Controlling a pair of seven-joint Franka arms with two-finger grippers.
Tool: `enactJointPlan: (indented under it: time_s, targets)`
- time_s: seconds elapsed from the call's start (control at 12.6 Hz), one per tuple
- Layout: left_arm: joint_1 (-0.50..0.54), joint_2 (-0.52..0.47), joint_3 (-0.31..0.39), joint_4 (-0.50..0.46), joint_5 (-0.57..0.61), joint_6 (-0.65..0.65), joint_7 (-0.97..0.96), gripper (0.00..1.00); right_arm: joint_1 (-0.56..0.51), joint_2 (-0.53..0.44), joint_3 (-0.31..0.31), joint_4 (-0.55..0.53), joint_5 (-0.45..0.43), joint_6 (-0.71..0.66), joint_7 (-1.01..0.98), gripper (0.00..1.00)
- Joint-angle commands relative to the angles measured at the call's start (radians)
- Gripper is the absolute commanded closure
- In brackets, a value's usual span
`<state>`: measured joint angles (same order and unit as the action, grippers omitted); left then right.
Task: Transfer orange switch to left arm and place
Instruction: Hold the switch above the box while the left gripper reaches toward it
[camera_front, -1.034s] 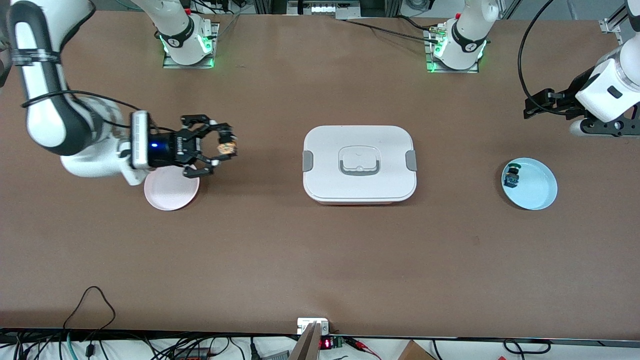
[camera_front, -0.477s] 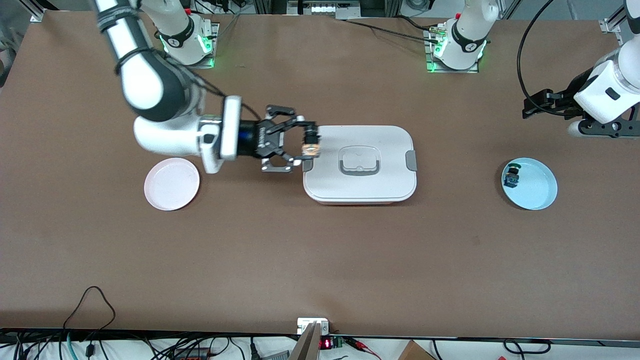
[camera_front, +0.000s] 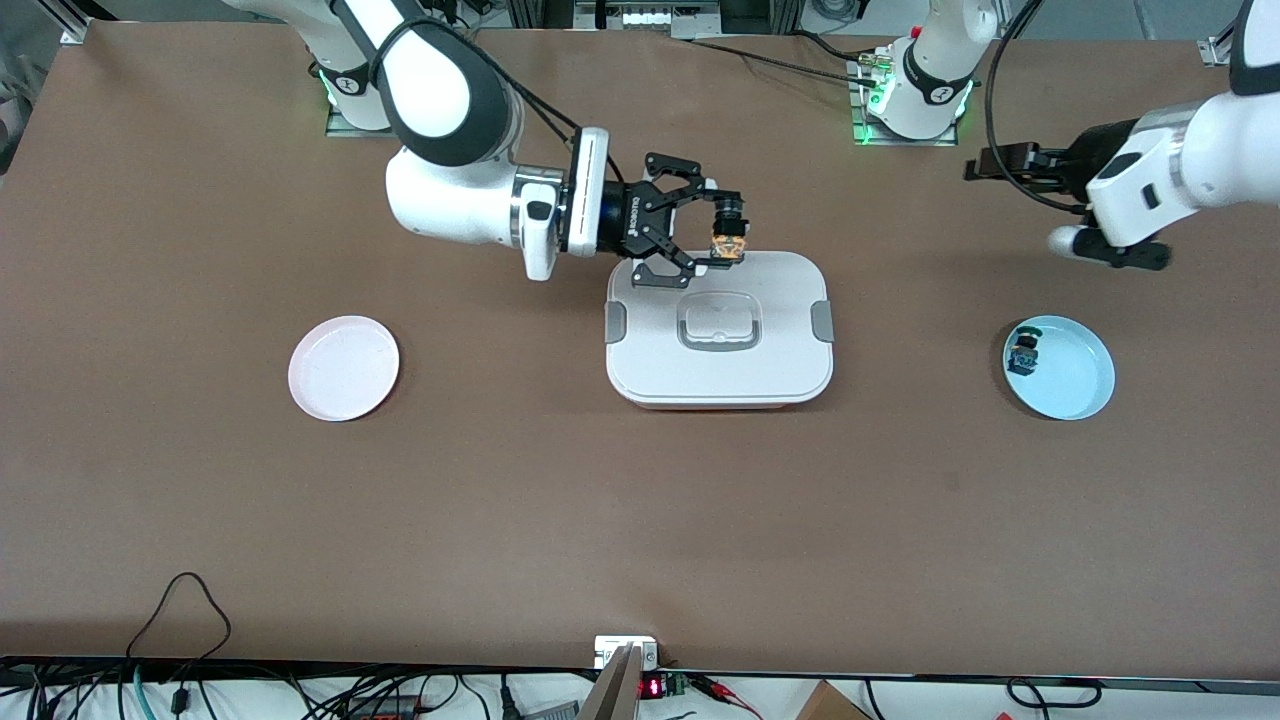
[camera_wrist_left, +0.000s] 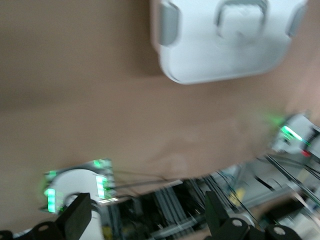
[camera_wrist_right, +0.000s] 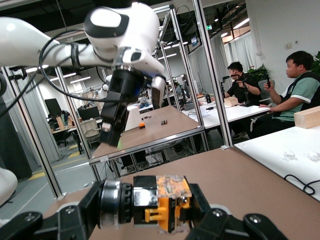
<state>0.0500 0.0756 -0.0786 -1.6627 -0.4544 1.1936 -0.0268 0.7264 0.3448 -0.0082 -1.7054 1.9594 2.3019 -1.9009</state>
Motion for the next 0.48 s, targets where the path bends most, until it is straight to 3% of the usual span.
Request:
enactJointPlan:
  time_s: [0.0, 0.24, 0.4]
  targets:
    - [0.001, 0.079, 0.002, 0.024, -0.206, -0.037, 0.024, 0.0, 0.03, -0.009, -0.012, 0.009, 0.036, 0.045, 0.008, 1.0]
    - [0.001, 0.112, 0.002, 0.012, -0.508, 0.006, 0.054, 0.0, 0.045, -0.015, -0.01, 0.009, 0.039, 0.074, 0.02, 1.0]
    - [0.002, 0.105, -0.019, -0.002, -0.637, 0.061, 0.07, 0.0, 0.045, -0.015, -0.01, 0.009, 0.039, 0.079, 0.02, 1.0]
